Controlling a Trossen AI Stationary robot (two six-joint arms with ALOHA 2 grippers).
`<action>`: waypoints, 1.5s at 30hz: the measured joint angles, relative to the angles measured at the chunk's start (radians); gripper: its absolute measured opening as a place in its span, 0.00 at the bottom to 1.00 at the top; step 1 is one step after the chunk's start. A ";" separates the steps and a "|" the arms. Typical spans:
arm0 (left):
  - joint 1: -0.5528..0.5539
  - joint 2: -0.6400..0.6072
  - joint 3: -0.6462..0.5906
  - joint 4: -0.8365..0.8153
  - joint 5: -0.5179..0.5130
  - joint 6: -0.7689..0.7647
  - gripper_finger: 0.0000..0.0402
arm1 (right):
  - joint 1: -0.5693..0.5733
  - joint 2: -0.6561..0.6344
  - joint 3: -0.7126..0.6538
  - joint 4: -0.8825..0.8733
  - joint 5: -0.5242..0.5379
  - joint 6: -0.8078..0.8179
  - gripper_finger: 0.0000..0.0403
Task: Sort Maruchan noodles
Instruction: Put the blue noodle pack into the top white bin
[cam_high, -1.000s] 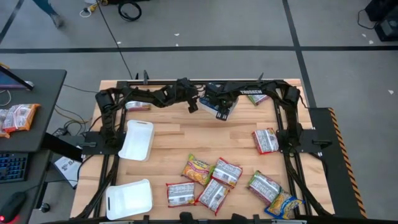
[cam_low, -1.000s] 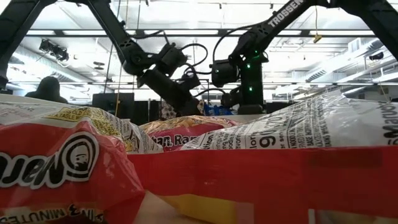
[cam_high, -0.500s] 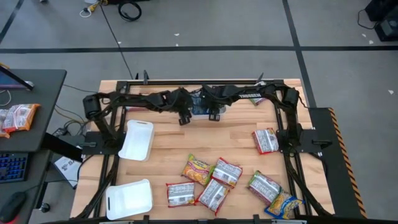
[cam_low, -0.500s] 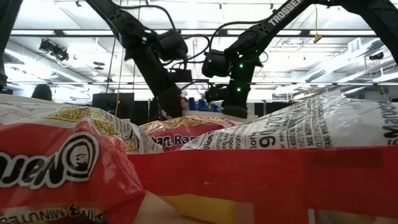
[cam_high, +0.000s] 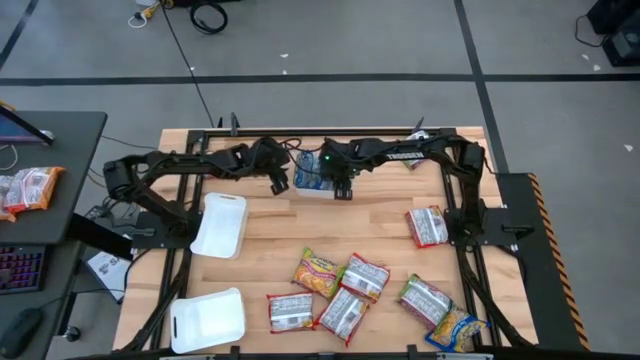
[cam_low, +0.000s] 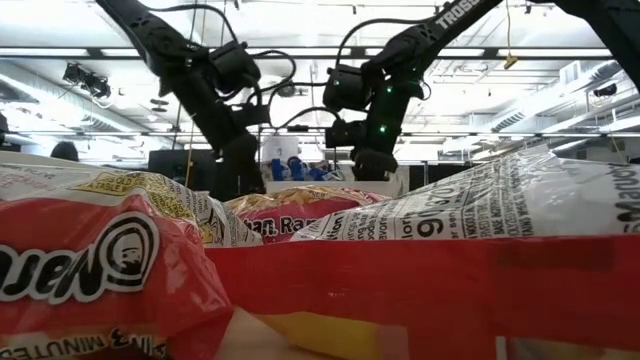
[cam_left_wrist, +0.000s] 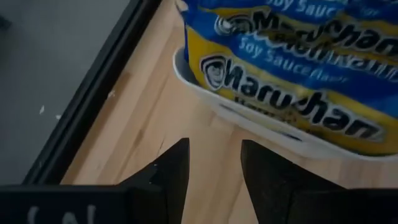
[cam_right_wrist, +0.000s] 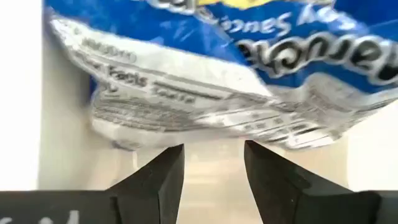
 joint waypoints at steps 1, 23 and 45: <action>0.005 0.005 -0.008 0.009 0.001 -0.007 0.38 | -0.001 -0.002 0.000 -0.005 0.004 -0.007 0.43; -0.033 0.233 -0.034 0.347 0.021 -0.024 0.38 | 0.007 0.037 0.004 0.140 0.059 -0.005 0.43; 0.002 0.159 -0.030 0.328 0.063 -0.048 0.38 | -0.016 -0.028 0.009 -0.217 0.018 0.097 0.43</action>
